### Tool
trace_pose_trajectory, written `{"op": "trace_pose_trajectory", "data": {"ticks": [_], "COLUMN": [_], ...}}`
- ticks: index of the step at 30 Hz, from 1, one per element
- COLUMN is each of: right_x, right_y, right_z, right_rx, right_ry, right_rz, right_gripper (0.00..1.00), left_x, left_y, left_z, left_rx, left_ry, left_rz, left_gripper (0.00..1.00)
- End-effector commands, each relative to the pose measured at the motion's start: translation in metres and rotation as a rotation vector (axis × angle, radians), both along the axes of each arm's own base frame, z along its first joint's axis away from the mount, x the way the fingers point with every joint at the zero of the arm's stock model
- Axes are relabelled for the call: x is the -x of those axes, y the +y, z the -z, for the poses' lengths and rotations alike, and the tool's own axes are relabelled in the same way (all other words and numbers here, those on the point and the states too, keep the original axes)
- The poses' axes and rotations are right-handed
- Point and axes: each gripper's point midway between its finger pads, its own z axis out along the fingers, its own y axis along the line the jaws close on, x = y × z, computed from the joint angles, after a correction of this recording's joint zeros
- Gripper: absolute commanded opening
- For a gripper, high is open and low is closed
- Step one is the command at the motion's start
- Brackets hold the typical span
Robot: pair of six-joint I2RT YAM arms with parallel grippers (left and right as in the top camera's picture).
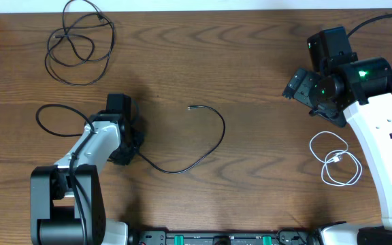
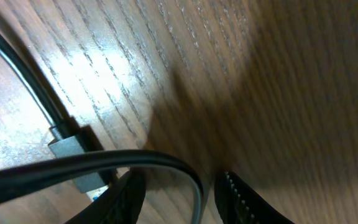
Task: Untangle cables
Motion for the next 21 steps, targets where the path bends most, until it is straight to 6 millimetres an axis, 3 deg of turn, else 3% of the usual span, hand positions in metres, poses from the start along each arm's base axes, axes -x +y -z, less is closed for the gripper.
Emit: {"op": "trace_pose_trajectory", "data": {"ticks": [1,10,21], "right_x": [-0.0013,-0.0013,-0.0012], "right_y": [-0.0024,-0.0025,-0.0024], "right_z": [-0.0005,-0.0005,-0.0004], "right_rx": [0.008,0.008,0.008], "right_ry": [-0.004,-0.004,-0.003], "right_rz": [0.009,0.009,0.009], "right_gripper": [0.99,0.99,0.99], "left_x": [0.0081,0.0059,0.0117], "left_y": [0.0011,-0.0036,-0.0034], "left_z": [0.0094,0.01,0.016], "left_rx": [-0.009,0.019,0.014], "left_ry": [0.023,0.013,0.019], "left_rz": [-0.016,-0.014,-0.012], "left_gripper": [0.42,0.29,0.29]}}
